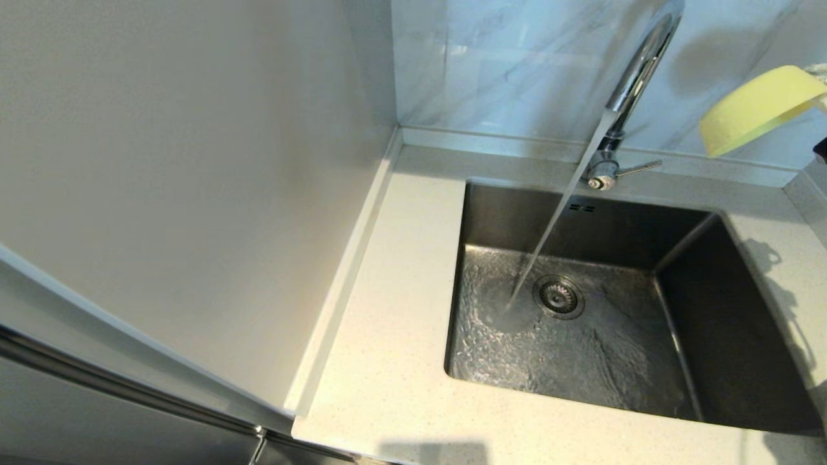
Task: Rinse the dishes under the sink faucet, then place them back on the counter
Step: Place the bowl on the table
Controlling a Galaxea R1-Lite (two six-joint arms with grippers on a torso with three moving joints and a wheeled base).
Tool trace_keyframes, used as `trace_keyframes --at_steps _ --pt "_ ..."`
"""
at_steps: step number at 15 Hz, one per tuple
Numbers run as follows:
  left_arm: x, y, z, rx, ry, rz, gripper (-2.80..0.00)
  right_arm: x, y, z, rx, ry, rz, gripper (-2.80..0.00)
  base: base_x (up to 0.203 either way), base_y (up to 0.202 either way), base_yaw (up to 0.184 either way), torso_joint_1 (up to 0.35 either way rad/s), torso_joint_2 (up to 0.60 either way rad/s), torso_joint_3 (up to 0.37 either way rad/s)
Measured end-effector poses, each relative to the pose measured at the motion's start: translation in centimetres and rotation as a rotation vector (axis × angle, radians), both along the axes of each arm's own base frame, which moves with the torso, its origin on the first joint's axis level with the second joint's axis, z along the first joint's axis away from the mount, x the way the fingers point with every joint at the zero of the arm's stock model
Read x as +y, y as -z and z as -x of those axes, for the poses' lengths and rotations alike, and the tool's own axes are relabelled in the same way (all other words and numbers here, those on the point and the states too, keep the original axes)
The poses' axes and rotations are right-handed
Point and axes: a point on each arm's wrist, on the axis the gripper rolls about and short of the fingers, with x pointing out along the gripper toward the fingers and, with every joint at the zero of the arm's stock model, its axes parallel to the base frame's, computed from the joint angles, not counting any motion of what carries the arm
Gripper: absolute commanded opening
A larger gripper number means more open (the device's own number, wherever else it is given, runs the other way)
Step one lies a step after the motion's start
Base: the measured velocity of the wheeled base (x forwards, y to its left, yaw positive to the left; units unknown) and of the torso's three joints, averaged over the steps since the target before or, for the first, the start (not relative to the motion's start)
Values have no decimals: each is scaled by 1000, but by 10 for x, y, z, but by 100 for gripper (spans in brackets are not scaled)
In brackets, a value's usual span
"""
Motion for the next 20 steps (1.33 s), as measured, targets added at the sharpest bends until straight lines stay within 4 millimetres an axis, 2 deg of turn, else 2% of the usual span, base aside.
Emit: trace_keyframes --at_steps 2,5,6,8,10,13,15,18,20 --pt "0 0 0 0 0 0 -280 5 -17 12 -155 -12 86 -280 0 0 0 0 0 0" --pt "0 0 0 0 0 0 -280 11 -79 36 -466 1 227 -280 0 0 0 0 0 0" --pt "0 0 0 0 1 0 -280 13 -93 42 -526 0 264 -280 0 0 0 0 0 0" --pt "0 0 0 0 0 0 -280 13 -98 45 -544 -11 319 -280 0 0 0 0 0 0" --pt "0 0 0 0 1 0 -280 6 -69 39 -436 -24 365 -280 0 0 0 0 0 0" --pt "0 0 0 0 0 0 -280 -8 8 40 -168 -65 456 -280 0 0 0 0 0 0" --pt "0 0 0 0 0 0 -280 -15 43 48 -2 -100 472 -280 0 0 0 0 0 0" --pt "0 0 0 0 0 0 -280 -19 55 55 224 -144 365 -280 0 0 0 0 0 0" --pt "0 0 0 0 0 0 -280 -13 58 63 360 -179 334 -280 0 0 0 0 0 0"
